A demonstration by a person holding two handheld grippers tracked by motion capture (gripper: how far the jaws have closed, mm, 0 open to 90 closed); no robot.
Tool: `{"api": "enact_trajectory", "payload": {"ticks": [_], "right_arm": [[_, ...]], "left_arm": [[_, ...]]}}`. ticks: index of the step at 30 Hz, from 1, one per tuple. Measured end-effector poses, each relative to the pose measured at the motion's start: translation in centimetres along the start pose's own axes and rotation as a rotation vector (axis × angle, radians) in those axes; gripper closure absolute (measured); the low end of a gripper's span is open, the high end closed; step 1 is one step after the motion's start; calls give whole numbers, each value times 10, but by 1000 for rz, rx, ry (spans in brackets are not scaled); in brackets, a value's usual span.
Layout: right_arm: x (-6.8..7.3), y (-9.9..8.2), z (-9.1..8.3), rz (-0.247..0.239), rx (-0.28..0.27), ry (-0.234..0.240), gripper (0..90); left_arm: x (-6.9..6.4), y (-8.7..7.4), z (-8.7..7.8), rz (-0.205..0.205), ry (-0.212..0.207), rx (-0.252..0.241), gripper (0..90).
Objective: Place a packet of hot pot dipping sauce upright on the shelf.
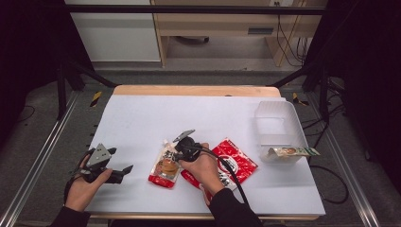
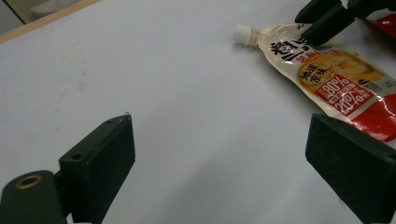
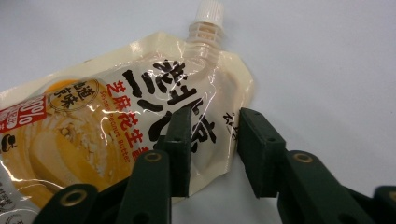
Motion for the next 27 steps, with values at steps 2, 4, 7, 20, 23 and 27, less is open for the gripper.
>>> {"api": "enact_trajectory", "payload": {"ticks": [2,4,7,20,23,27], "right_arm": [[0,0,0,-12,3,-10,713],[2,-1,-1,-31,6,-9,761],[4,-1,-1,-48,13,-9,821],[11,20,-20,-80,-74,14,890],[13,27,-31,-93,-97,13,892],[15,38,-48,-107,-134,25,895]], "left_arm": [[0,0,0,0,1,0,81],[0,0,0,-1,2,0,81],[0,0,0,0,0,0,81],[1,0,-1,-3,0,0,82],[1,-1,-1,-6,2,0,83],[1,0,-1,-5,2,1,84]]}}
Point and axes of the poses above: each handheld gripper's, and its own axes: z roughly forward along the jaws, y roughly out of its top, x roughly to its left, the point moved 10 cm from there along z, roughly forward along the jaws, and after that the axes turned 5 degrees about z, right-handed, at the moved point
